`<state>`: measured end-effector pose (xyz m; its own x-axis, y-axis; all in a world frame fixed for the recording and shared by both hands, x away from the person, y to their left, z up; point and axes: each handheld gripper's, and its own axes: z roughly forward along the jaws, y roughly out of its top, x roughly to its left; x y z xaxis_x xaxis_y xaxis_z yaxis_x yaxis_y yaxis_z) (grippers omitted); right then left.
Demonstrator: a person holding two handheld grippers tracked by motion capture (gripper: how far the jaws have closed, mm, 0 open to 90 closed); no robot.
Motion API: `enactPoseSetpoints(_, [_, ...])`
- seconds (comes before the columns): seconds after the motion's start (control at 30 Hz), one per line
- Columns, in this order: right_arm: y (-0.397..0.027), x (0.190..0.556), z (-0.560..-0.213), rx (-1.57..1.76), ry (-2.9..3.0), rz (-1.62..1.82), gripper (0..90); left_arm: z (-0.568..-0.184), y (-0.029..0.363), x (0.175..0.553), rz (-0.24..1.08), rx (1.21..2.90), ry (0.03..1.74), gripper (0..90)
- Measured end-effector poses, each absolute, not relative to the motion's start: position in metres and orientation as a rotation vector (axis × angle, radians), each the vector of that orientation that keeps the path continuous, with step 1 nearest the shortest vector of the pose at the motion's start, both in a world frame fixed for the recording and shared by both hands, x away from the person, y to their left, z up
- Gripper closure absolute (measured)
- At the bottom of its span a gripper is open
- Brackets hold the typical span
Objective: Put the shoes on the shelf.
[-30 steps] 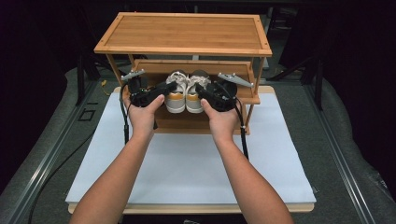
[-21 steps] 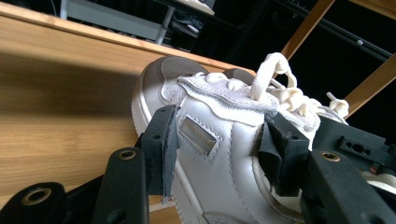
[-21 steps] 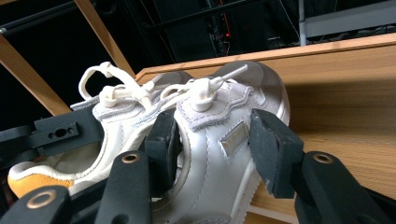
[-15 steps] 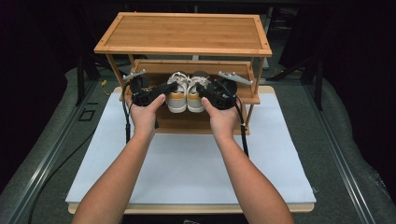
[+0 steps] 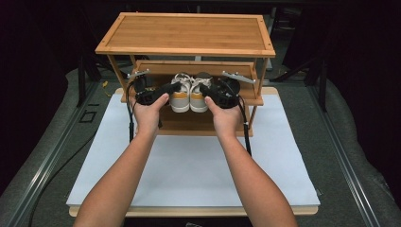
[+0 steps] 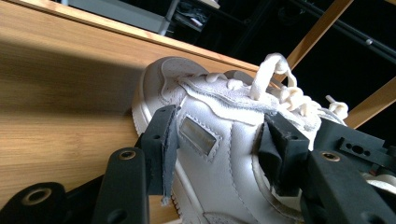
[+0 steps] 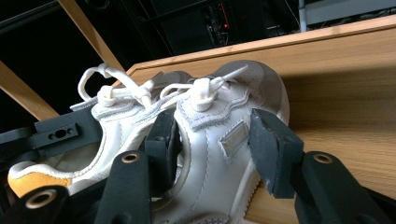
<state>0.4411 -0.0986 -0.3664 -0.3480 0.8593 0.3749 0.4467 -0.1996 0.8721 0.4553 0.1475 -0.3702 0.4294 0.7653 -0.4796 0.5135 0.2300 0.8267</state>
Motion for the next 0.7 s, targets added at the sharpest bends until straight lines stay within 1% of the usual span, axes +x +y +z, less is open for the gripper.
enactPoseSetpoints(0.17, [-0.1008, 0.4455, -0.3666, 1.575, 1.699, 1.577, 52.7, -0.3688, 0.1479, 0.4588, 0.245, 1.437, 1.226, 50.2])
enactPoseSetpoints(0.33, [-0.1004, 0.4459, -0.3631, 1.575, 1.733, 1.520, 51.7, -0.3678, 0.1488, 0.4595, 0.245, 1.455, 1.216, 48.4])
enactPoseSetpoints(0.7, [-0.1009, 0.4495, -0.3602, 1.554, 1.733, 1.533, 50.6, -0.3617, 0.1498, 0.4628, 0.234, 1.473, 1.196, 45.8])
